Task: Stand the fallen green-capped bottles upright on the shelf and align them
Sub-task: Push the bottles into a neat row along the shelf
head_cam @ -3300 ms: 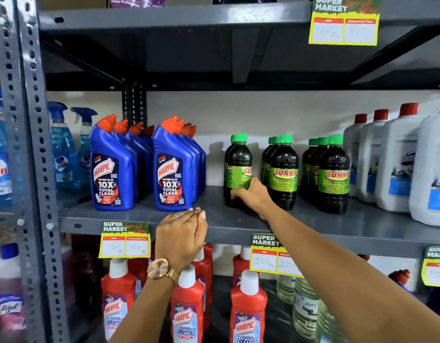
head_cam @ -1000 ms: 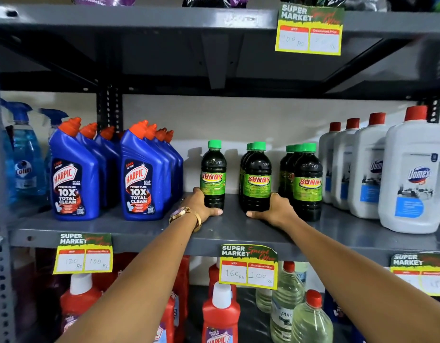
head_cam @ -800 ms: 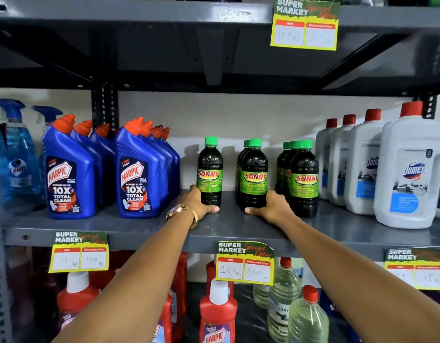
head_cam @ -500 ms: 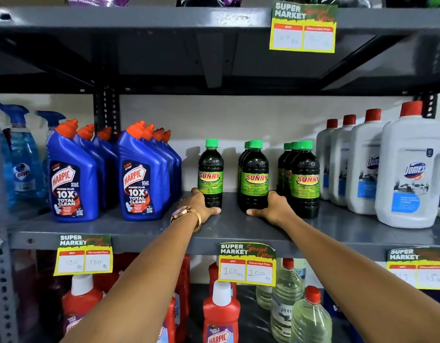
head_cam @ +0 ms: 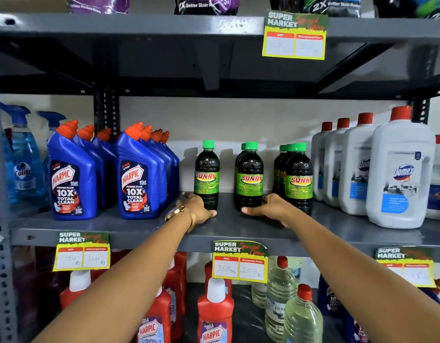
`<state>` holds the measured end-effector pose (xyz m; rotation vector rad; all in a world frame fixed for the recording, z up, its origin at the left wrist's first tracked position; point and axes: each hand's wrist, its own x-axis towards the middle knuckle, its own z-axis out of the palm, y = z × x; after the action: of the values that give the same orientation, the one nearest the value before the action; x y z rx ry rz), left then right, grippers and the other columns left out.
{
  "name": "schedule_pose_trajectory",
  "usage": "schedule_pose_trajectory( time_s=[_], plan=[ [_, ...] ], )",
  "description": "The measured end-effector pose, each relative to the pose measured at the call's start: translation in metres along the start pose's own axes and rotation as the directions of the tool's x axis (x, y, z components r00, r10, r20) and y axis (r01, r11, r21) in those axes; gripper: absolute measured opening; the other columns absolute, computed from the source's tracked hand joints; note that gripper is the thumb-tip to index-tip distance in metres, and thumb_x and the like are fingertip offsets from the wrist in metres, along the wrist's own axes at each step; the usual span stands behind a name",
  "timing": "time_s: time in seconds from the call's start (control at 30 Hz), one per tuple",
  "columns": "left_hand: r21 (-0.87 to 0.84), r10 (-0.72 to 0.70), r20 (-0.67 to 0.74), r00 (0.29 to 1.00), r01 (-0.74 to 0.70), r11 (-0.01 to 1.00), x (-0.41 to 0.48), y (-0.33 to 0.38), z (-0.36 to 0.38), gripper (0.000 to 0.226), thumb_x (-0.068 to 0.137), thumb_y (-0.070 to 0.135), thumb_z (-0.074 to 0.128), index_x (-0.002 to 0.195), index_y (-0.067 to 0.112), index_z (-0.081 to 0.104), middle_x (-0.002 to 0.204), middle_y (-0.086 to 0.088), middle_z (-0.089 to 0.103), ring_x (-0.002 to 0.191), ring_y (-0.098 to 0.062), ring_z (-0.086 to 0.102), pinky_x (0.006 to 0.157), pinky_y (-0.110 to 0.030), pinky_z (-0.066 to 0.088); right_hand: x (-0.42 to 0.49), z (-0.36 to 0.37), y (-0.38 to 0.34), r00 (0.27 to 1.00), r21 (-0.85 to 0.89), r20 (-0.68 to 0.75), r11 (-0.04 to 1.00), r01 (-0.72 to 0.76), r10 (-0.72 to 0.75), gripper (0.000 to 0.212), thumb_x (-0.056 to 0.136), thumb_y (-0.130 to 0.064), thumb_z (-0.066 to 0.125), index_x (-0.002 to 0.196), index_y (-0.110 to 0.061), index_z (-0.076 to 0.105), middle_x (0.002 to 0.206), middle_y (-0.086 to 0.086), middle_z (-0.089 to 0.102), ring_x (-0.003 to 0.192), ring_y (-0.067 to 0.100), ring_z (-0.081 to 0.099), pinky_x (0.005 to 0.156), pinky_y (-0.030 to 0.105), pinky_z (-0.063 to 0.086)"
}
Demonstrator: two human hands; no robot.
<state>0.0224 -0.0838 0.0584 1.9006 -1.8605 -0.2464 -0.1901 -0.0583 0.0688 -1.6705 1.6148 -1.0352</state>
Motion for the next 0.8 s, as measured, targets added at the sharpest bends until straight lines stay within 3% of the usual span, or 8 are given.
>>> schedule_pose_trajectory(
  time_s=[0.07, 0.17, 0.23, 0.27, 0.37, 0.5, 0.63, 0.8],
  plan=[
    [0.082, 0.061, -0.074, 0.995, -0.055, 0.995, -0.022, -0.002, 0.001, 0.088, 0.089, 0.049, 0.056, 0.145, -0.006, 0.016, 0.150, -0.024, 0.029, 0.136, -0.039, 0.030, 0.110, -0.041, 0.029, -0.010, -0.016, 0.012, 1.000, 0.030, 0.009, 0.999, -0.015, 0.014, 0.071, 0.073, -0.030, 0.082, 0.129, 0.003, 0.054, 0.123, 0.008, 0.063, 0.119, 0.025, 0.056, 0.107, 0.034, 0.040],
    [0.064, 0.232, -0.240, 0.943, -0.223, 0.973, -0.050, -0.005, 0.003, 0.040, 0.091, 0.036, 0.056, 0.122, 0.011, 0.050, 0.125, -0.012, 0.054, 0.118, -0.031, 0.050, 0.098, -0.039, 0.041, -0.027, -0.048, 0.042, 0.988, 0.018, -0.153, 1.000, 0.011, -0.008, 0.039, 0.071, -0.030, 0.083, 0.095, -0.002, 0.067, 0.084, 0.007, 0.065, 0.077, 0.017, 0.060, 0.079, 0.028, 0.048],
    [0.010, 0.417, -0.309, 0.855, -0.436, 0.900, -0.063, 0.001, 0.003, 0.011, 0.091, 0.027, 0.056, 0.098, 0.023, 0.063, 0.107, 0.002, 0.064, 0.104, -0.020, 0.059, 0.089, -0.036, 0.047, -0.031, -0.071, 0.056, 0.956, 0.021, -0.294, 1.000, -0.008, 0.013, 0.036, 0.068, -0.029, 0.086, 0.078, -0.007, 0.060, 0.074, 0.009, 0.058, 0.066, 0.018, 0.054, 0.068, 0.029, 0.044],
    [-0.002, 0.510, -0.291, 0.809, -0.534, 0.846, -0.067, 0.010, 0.002, 0.011, 0.091, 0.025, 0.055, 0.093, 0.025, 0.066, 0.101, 0.008, 0.066, 0.099, -0.014, 0.059, 0.087, -0.036, 0.048, -0.031, -0.080, 0.059, 0.941, 0.024, -0.337, 1.000, -0.014, 0.022, 0.043, 0.064, -0.032, 0.088, 0.084, -0.007, 0.059, 0.082, 0.009, 0.058, 0.074, 0.020, 0.055, 0.071, 0.031, 0.044],
    [-0.003, 0.711, -0.082, 0.698, -0.714, 0.700, -0.070, 0.047, 0.009, 0.023, 0.095, 0.031, 0.052, 0.108, 0.021, 0.068, 0.110, 0.008, 0.068, 0.105, -0.012, 0.059, 0.095, -0.034, 0.045, -0.024, -0.090, 0.055, 0.949, 0.026, -0.311, 0.999, -0.046, 0.052, 0.114, 0.037, -0.051, 0.093, 0.130, -0.003, 0.051, 0.129, 0.009, 0.059, 0.119, 0.027, 0.055, 0.100, 0.036, 0.044],
    [0.017, 0.675, 0.187, 0.714, -0.689, 0.724, -0.063, 0.088, 0.029, 0.042, 0.099, 0.038, 0.044, 0.136, 0.019, 0.051, 0.140, -0.003, 0.053, 0.131, -0.023, 0.043, 0.106, -0.031, 0.033, -0.005, -0.080, 0.054, 0.968, 0.014, -0.249, 1.000, -0.008, 0.012, 0.078, 0.060, -0.023, 0.091, 0.129, -0.006, 0.057, 0.127, 0.014, 0.064, 0.121, 0.027, 0.057, 0.097, 0.029, 0.042],
    [0.009, 0.588, 0.270, 0.762, -0.613, 0.790, -0.058, 0.093, 0.036, 0.053, 0.100, 0.043, 0.036, 0.148, 0.021, 0.032, 0.154, -0.004, 0.034, 0.143, -0.024, 0.025, 0.113, -0.033, 0.021, 0.008, -0.074, 0.056, 0.947, -0.069, -0.320, 0.997, -0.025, 0.001, 0.083, 0.062, -0.033, 0.089, 0.131, -0.004, 0.052, 0.130, 0.016, 0.061, 0.122, 0.031, 0.056, 0.102, 0.034, 0.043],
    [0.023, 0.590, 0.300, 0.749, -0.624, 0.781, -0.055, 0.094, 0.039, 0.052, 0.102, 0.040, 0.033, 0.148, 0.017, 0.033, 0.158, -0.002, 0.026, 0.146, -0.016, 0.020, 0.114, -0.027, 0.015, 0.018, -0.071, 0.058, 0.942, -0.223, -0.335, 0.973, -0.050, -0.028, 0.089, 0.062, -0.050, 0.084, 0.129, -0.003, 0.050, 0.127, 0.019, 0.060, 0.116, 0.034, 0.058, 0.098, 0.040, 0.049]
  ],
)
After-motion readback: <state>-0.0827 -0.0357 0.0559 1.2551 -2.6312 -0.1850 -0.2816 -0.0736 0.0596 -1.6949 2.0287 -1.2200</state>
